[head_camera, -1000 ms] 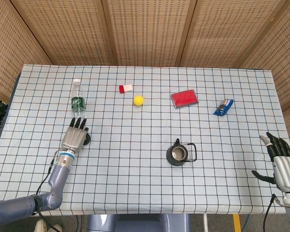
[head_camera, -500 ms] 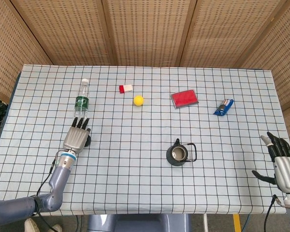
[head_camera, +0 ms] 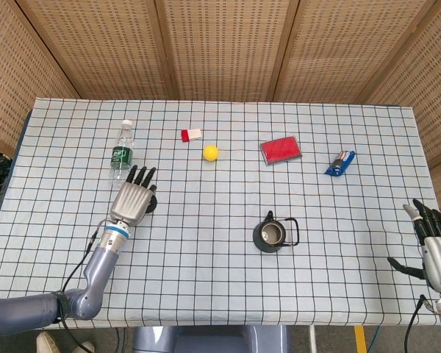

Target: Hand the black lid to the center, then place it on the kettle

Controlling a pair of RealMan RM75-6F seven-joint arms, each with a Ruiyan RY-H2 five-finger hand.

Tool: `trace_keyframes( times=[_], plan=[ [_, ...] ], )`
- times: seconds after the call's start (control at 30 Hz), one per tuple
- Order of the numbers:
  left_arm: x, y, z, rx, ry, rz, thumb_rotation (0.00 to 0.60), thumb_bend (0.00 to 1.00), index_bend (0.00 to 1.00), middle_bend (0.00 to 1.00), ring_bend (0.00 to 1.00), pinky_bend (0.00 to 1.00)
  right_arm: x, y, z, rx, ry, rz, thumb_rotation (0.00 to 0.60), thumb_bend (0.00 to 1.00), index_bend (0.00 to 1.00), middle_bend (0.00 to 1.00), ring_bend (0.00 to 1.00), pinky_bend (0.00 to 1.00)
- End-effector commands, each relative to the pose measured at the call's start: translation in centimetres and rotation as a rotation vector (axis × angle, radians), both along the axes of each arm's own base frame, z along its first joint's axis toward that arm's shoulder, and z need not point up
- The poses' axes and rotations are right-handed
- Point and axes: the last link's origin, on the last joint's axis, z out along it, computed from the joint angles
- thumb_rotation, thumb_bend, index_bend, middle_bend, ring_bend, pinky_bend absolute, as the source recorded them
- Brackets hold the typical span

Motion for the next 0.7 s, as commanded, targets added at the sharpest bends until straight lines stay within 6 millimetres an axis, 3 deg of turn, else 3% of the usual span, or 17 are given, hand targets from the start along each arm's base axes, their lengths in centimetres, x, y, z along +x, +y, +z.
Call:
trace_keyframes(
  times=[0.03,0.17,0.4,0.6,0.7],
  plan=[
    [2.4,1.0,-1.5,-0.023,-0.012,-0.02,0.6,0.37,0.5,0.0,0.0,0.0,-0.3,-0.3,0.3,-0.006,-0.009,-0.011,0.6,0.11,0.09,0.0,0.0,0.0],
    [5.3,2.0,-3.9,-0.05,-0.037,-0.028,0.6,0.37,0.49,0.0,0.0,0.0,-0.7,-0.5,0.5,-0.011,-0.019,-0.028,0.6,0.11,0.09,0.0,0.0,0.0],
    [8.0,2.4,-7.9,-0.087,-0.064,-0.02,0.6,0.36,0.46,0.0,0.0,0.0,-1.1,-0.7,0.6,-0.015,-0.025,-0.039,0.6,0.11,0.09,0.0,0.0,0.0],
    [9.1,2.9,-8.6,-0.069,-0.081,-0.031,0.6,0.36,0.42,0.0,0.0,0.0,-1.1,-0.7,0.4,-0.009,-0.022,-0.039,0.6,0.11,0.09,0.0,0.0,0.0],
    [9.4,3.0,-8.5,-0.061,-0.103,-0.035,0.6,0.32,0.33,0.0,0.0,0.0,-1.1,-0.6,0.3,-0.007,-0.018,-0.039,0.6,0.11,0.09,0.0,0.0,0.0]
  ],
)
